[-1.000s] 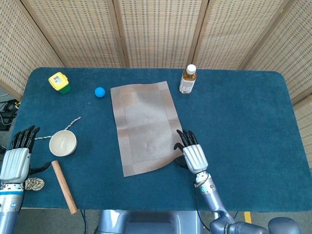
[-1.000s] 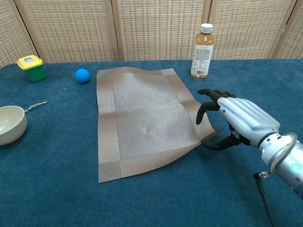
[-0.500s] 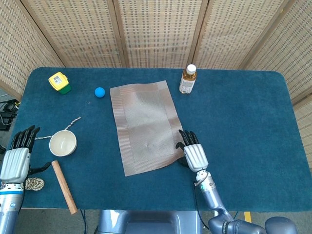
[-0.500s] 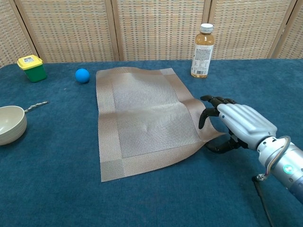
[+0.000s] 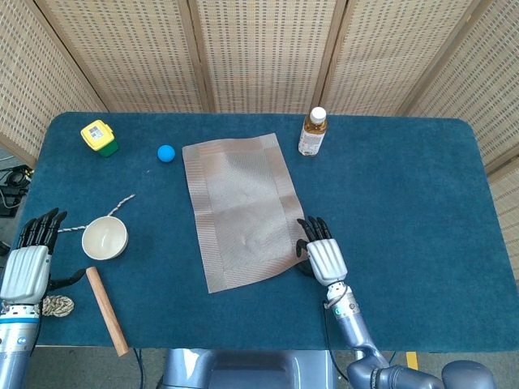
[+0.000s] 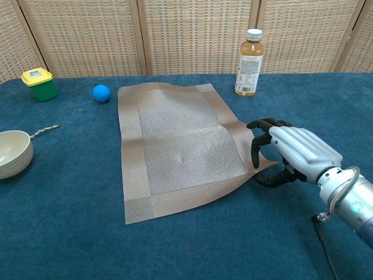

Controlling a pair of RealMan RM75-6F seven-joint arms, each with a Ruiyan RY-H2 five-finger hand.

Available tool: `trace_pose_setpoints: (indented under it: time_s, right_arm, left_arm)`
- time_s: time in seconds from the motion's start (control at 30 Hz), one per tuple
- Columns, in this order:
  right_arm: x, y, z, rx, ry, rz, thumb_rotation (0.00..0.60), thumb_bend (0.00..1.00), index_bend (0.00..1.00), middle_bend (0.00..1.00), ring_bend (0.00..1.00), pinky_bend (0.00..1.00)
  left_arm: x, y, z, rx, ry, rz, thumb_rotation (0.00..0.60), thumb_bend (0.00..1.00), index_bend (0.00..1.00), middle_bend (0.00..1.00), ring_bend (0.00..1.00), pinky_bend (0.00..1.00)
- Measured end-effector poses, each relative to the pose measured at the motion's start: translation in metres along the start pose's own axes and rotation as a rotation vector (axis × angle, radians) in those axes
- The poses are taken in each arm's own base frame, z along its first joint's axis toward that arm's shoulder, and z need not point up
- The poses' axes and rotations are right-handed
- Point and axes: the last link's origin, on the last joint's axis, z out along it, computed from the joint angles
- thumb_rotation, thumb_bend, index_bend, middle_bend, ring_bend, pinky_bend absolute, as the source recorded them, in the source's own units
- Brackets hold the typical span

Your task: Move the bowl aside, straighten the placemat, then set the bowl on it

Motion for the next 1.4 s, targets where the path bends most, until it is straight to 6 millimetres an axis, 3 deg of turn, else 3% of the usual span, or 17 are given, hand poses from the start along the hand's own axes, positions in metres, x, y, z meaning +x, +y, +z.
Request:
trace_pose_setpoints:
  time_s: [0.27,0.97,1.17,1.4]
  right_arm:
    - [0.001,-0.001,-0.002,0.003,0.002,0.009,0.600,0.56,0.63,0.19,0.00,0.11]
    - [0.016,0.003,-0.011,0.012,0.043,0.019,0.600,0.54,0.67,0.20,0.01,0.11]
    - [0.026,0.016,-0.029,0.001,0.058,0.014,0.600,0.53,0.68,0.20,0.01,0.11]
    - [0.035,0.036,-0.067,-0.024,0.066,0.030,0.600,0.52,0.68,0.20,0.01,0.11]
  left_arm:
    - [-0.001,0.000,0.000,-0.002,-0.003,0.000,0.600,0.13,0.02,0.00,0.00,0.00]
    - [-0.002,0.001,0.000,-0.004,-0.004,0.001,0.600,0.13,0.02,0.00,0.00,0.00]
    - [-0.002,0.002,-0.001,-0.009,-0.003,-0.002,0.600,0.13,0.02,0.00,0.00,0.00]
    - [-0.001,0.005,-0.003,-0.024,0.001,0.000,0.600,0.13,0.02,0.00,0.00,0.00]
